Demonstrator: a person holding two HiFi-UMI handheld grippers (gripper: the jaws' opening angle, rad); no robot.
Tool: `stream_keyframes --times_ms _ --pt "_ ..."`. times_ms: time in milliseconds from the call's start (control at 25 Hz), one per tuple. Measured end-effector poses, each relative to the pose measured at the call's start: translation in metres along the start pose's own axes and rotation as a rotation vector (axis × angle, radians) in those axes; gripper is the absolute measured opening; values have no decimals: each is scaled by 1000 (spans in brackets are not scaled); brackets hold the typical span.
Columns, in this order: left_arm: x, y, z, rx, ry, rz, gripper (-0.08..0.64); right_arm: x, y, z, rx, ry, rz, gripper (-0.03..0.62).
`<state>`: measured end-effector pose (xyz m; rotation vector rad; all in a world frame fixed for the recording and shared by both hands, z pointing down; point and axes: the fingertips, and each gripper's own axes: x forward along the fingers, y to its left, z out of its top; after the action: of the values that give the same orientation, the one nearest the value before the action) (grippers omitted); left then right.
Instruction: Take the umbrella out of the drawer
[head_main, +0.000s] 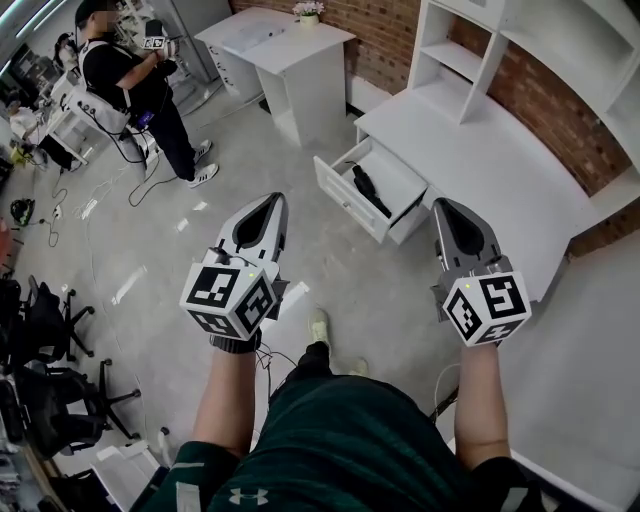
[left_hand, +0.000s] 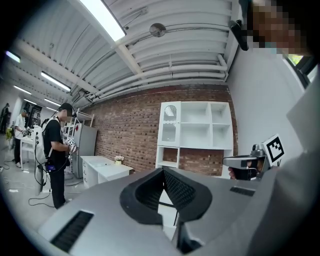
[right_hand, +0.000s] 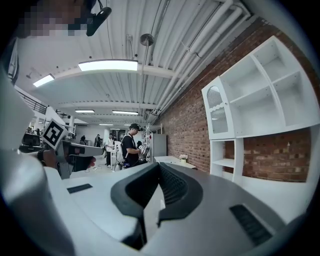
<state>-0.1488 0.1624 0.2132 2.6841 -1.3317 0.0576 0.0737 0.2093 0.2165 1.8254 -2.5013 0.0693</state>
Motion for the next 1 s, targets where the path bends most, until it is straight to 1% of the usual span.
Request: stream_keyframes --times_ms 160,400,640,800,1000 --pt "32 26 1 9 8 -29 8 37 -8 -1 10 0 -28 3" --pt "83 74 1 3 11 -69 8 101 -13 -10 13 33 -57 5" --pt "135 112 -9 -5 36 -130 8 157 -22 -21 17 66 -96 5" --pt "162 128 -16 -8 58 -176 8 184 -24 -29 19 85 -121 5" --pt "200 125 -36 -3 95 -233 8 207 -34 -40 13 101 -138 5"
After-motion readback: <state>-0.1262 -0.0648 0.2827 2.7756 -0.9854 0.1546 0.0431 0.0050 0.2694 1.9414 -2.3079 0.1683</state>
